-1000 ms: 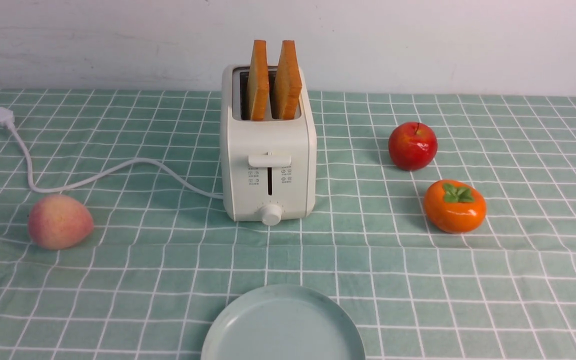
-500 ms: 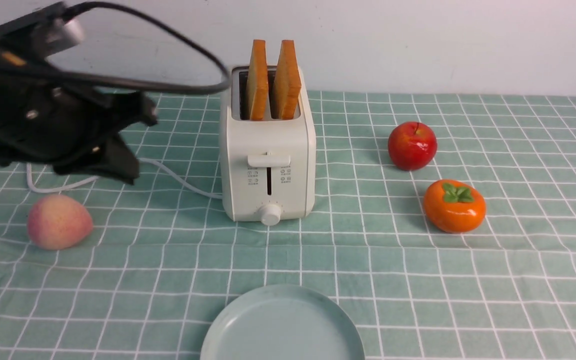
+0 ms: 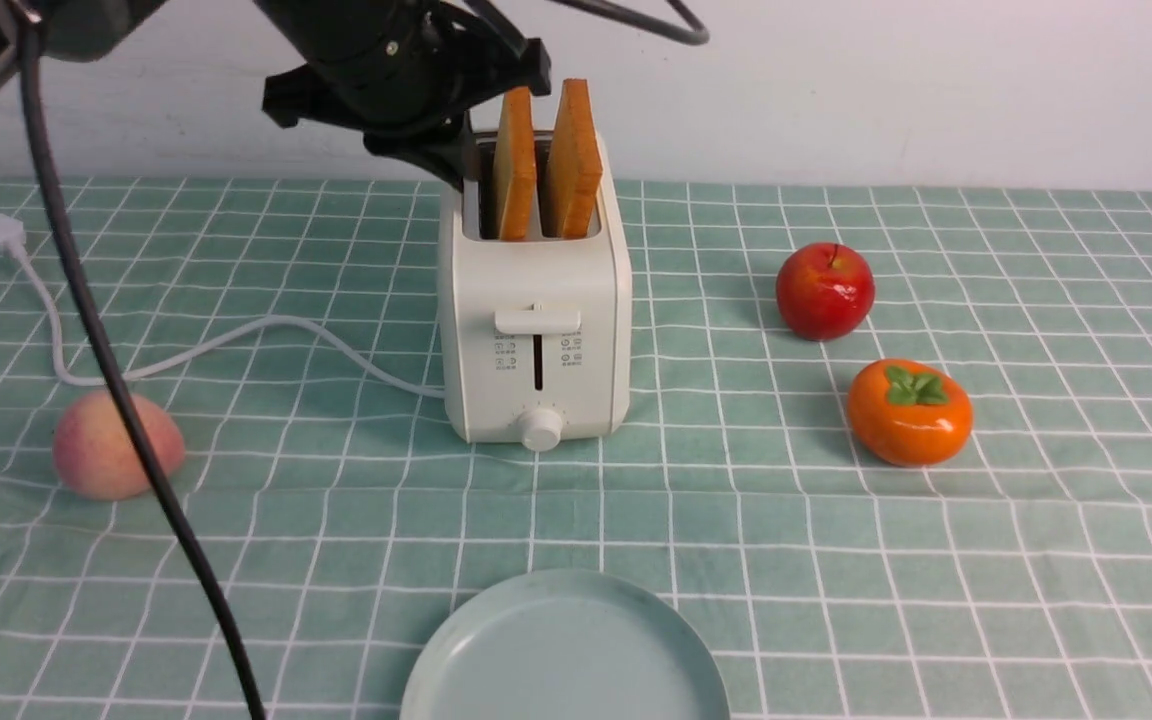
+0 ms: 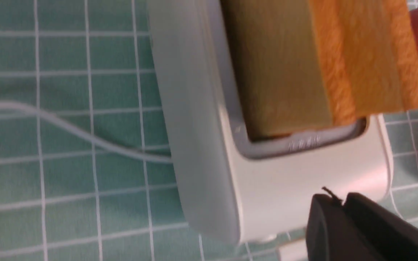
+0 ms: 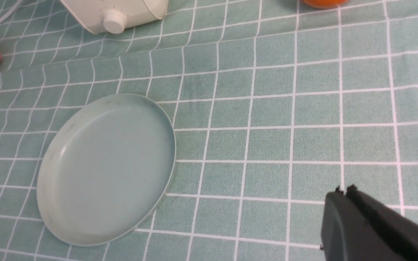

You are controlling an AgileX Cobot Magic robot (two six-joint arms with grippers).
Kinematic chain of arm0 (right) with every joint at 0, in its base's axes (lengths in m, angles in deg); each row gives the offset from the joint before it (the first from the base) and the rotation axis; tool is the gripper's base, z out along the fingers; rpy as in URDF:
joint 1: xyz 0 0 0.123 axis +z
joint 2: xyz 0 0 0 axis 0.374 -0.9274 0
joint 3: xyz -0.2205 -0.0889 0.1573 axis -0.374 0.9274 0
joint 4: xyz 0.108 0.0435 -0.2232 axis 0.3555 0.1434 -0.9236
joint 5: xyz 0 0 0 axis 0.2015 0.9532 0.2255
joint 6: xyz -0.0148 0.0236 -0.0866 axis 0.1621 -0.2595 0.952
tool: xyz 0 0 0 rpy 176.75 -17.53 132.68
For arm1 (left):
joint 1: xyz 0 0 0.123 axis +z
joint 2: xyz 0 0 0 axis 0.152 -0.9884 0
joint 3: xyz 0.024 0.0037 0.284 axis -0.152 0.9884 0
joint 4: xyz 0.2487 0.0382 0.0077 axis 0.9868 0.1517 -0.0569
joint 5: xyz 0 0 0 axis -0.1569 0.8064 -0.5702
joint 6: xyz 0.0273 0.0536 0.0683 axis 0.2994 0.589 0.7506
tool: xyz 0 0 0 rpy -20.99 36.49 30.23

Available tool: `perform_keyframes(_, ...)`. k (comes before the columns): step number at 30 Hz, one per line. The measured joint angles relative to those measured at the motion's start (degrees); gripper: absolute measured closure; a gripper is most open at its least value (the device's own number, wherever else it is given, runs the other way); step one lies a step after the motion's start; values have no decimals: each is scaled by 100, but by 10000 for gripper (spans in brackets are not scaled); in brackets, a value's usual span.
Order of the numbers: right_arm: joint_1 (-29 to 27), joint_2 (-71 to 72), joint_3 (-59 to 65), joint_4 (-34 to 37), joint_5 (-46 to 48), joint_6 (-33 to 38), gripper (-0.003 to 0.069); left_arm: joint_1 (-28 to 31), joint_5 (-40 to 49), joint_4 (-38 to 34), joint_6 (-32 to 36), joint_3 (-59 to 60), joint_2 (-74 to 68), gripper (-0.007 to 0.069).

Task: Take toasted bread from bread machine on blue coffee table place on plate.
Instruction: 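Reach for a toast slice standing in the toaster with the left gripper, then place the slice of bread on the plate with the left gripper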

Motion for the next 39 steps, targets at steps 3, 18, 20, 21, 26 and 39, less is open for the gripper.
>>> perform_keyframes(3, 0, 0, 0, -46, 0, 0, 673, 0, -269, -60, 155, -307, -267, 410)
perform_keyframes(18, 0, 0, 0, -94, -10, 0, 661, 0, -1111, 511, 180, -383, -1047, 391)
perform_keyframes(20, 0, -5, 0, -94, -10, 0, 659, -6, -1098, 556, 174, -383, -1010, 543)
perform_keyframes(21, 0, -5, 0, -94, -10, 0, 659, -23, -1094, 575, 174, -383, -968, 561)
perform_keyframes(26, 0, -5, 0, -94, -16, 0, 657, -195, -985, 700, 154, -497, -478, 547)
perform_keyframes(39, 0, -5, 0, 18, -738, 0, 656, -377, 866, -132, 634, 436, 1680, 547)
